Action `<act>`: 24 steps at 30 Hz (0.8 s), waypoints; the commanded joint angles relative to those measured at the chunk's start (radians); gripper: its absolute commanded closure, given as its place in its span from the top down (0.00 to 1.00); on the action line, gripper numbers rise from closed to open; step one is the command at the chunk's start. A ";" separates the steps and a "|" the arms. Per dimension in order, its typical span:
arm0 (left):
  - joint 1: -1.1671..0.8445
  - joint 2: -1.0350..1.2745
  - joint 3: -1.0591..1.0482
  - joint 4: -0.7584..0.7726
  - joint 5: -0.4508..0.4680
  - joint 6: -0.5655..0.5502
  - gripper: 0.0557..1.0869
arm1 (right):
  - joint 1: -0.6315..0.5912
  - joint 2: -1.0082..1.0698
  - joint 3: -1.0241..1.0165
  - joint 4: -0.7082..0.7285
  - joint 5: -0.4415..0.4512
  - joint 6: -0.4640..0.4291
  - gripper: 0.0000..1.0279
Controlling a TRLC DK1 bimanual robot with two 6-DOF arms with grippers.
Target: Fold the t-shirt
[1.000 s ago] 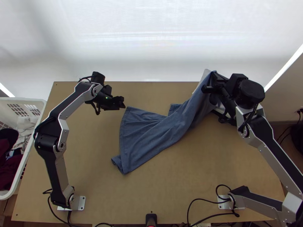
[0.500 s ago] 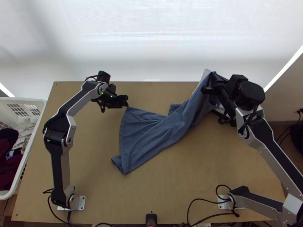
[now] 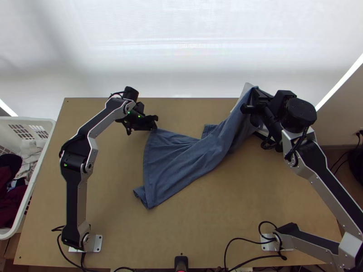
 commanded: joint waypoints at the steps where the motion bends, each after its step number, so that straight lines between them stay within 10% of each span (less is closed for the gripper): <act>1: -0.006 0.020 0.016 0.012 -0.006 -0.027 0.16 | 0.004 -0.024 -0.021 0.036 0.009 0.010 0.03; 2: -0.008 0.013 0.009 0.025 -0.011 -0.027 0.04 | 0.004 -0.024 -0.021 0.038 0.009 0.010 0.03; 24: 0.294 -0.481 0.118 0.057 -0.079 -0.153 0.04 | -0.085 -0.029 -0.003 -0.097 0.011 -0.041 0.03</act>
